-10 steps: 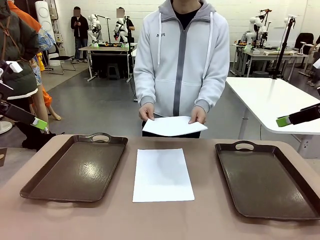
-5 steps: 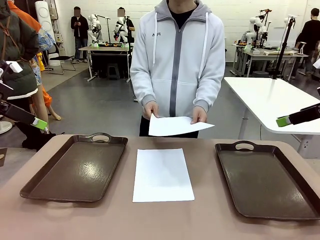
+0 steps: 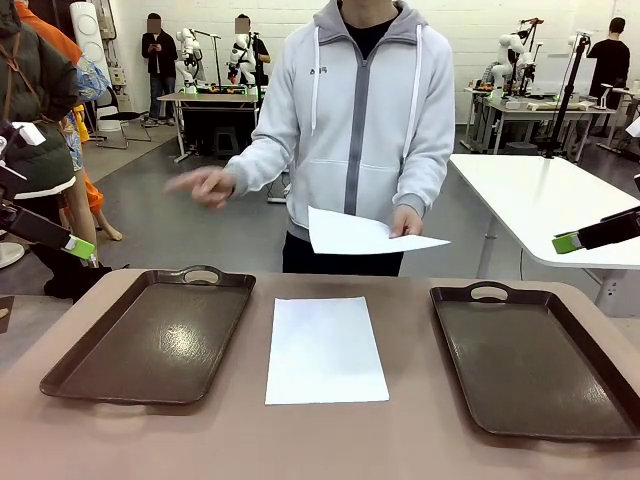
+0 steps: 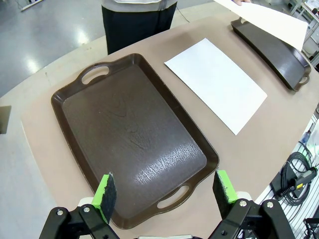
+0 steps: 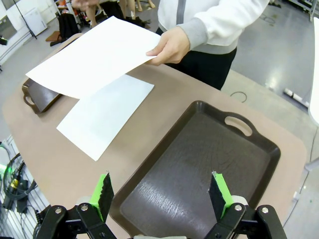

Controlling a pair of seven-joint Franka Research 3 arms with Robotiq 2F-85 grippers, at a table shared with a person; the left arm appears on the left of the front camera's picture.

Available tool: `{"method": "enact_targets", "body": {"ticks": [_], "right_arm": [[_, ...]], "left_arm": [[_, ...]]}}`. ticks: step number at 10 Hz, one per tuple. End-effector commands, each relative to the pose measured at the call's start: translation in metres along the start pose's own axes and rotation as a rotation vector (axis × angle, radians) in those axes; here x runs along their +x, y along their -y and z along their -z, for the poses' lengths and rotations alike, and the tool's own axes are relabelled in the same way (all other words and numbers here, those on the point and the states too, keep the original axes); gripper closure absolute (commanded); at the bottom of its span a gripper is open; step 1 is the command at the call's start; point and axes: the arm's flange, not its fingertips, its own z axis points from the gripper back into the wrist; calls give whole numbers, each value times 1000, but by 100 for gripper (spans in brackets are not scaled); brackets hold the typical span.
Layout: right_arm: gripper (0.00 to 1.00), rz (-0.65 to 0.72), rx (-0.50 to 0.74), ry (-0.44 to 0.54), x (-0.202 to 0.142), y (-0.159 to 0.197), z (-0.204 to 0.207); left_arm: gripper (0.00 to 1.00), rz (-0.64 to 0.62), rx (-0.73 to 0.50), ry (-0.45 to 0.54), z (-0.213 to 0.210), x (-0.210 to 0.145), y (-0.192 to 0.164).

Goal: Sort the A4 documents.
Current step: Receive the A4 Paper.

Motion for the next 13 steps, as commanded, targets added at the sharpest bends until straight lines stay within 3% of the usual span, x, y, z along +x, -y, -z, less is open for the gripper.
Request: {"method": "enact_targets", "body": {"ticks": [1,13], "right_arm": [[0,0,0,2,0,0,0],[0,0,0,2,0,0,0]], "left_arm": [[0,2,1,15,-1,0,0],[0,2,1,15,-1,0,0]]}}
